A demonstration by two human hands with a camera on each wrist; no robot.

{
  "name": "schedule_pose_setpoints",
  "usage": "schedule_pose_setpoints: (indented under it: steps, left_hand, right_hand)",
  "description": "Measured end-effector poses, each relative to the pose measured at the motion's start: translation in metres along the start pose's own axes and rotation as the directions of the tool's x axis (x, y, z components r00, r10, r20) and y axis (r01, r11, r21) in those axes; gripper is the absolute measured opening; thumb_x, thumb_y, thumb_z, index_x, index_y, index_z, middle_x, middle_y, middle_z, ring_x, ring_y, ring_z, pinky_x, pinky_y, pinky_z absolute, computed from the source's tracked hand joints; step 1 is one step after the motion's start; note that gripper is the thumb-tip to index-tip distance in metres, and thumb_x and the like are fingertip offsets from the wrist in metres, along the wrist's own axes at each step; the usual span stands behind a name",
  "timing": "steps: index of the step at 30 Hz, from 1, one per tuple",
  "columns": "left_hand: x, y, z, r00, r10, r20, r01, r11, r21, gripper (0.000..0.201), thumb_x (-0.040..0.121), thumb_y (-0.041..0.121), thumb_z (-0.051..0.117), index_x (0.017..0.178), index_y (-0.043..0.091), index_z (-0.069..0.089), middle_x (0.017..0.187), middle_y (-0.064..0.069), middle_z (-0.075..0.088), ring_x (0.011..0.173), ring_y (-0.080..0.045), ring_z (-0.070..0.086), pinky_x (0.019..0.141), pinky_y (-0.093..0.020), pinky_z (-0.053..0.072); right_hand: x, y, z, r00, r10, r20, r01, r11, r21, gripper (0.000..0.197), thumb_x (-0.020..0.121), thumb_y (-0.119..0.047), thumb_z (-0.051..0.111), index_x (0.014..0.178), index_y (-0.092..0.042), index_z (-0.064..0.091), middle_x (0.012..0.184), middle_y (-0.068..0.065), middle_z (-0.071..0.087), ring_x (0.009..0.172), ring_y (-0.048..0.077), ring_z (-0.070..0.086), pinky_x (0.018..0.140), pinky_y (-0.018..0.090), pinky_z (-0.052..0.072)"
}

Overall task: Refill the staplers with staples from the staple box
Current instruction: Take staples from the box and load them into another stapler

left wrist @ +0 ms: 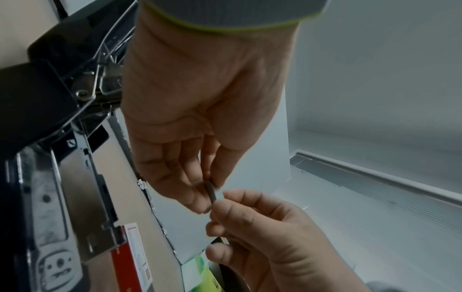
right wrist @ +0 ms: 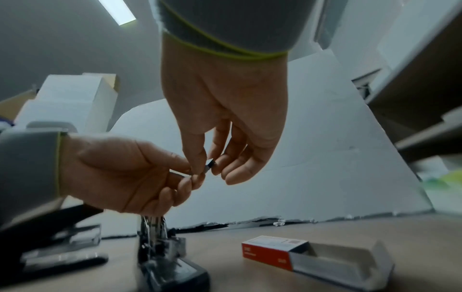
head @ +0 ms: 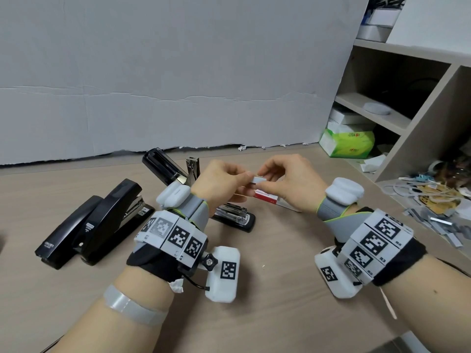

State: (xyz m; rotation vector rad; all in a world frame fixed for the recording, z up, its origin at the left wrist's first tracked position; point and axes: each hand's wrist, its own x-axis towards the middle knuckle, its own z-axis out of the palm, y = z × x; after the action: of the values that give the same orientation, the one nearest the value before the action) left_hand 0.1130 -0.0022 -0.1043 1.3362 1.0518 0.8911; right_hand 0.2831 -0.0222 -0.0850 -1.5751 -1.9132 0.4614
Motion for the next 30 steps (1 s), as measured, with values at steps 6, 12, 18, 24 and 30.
schedule_pose_setpoints:
  steps: [6,12,18,24,30]
  left_hand:
    - [-0.0008,0.0026,0.0022,1.000,0.013,-0.024,-0.014,0.999,-0.052,0.018,0.095,0.010,0.059,0.095,-0.007,0.064,0.073,-0.011,0.069,0.064,-0.016,0.065,0.059,-0.023,0.057]
    - [-0.0044,0.0067,0.0003,0.999,-0.031,0.018,0.034,0.989,-0.142,0.008,0.091,0.002,0.059,0.088,-0.002,0.065,0.067,-0.011,0.067,0.075,-0.028,0.065,0.068,-0.032,0.060]
    - [-0.0046,0.0057,-0.0040,0.995,-0.051,0.089,0.063,0.989,-0.137,0.014,0.090,0.012,0.066,0.089,-0.002,0.065,0.074,-0.013,0.069,0.065,-0.018,0.066,0.061,-0.026,0.058]
    - [-0.0042,0.0051,-0.0059,0.996,-0.067,0.066,0.079,0.979,-0.188,0.019,0.089,0.004,0.065,0.102,-0.009,0.064,0.089,-0.022,0.068,0.064,-0.017,0.066,0.066,-0.027,0.059]
    - [-0.0039,0.0075,-0.0064,0.991,-0.112,0.074,0.129,0.948,-0.292,0.002,0.089,0.001,0.063,0.088,0.001,0.065,0.080,-0.012,0.073,0.060,-0.014,0.068,0.066,-0.029,0.060]
  right_hand:
    - [-0.0022,0.0022,0.0013,0.988,0.154,0.022,-0.154,0.940,0.306,0.016,0.076,-0.013,0.081,0.083,-0.013,0.067,0.068,0.001,0.067,0.055,0.010,0.064,0.060,0.034,0.057]
    - [-0.0006,0.0009,0.0029,0.991,0.135,0.020,-0.135,0.940,0.313,0.013,0.078,-0.005,0.078,0.079,-0.014,0.068,0.072,0.006,0.069,0.064,0.016,0.065,0.068,0.042,0.060]
    - [-0.0005,-0.0006,0.0028,0.999,0.052,0.015,-0.054,0.972,0.230,0.012,0.078,-0.008,0.075,0.082,-0.017,0.070,0.078,0.006,0.073,0.074,0.029,0.069,0.076,0.051,0.058]
    - [-0.0022,-0.0002,-0.0001,0.998,0.062,-0.015,-0.057,0.970,0.237,0.021,0.079,-0.006,0.073,0.075,-0.025,0.066,0.074,-0.001,0.071,0.060,0.014,0.064,0.071,0.044,0.059]
    - [-0.0032,-0.0029,-0.0002,0.997,0.045,-0.069,-0.023,0.959,0.284,0.020,0.079,-0.004,0.074,0.075,-0.023,0.066,0.070,-0.003,0.069,0.057,0.009,0.063,0.065,0.031,0.056]
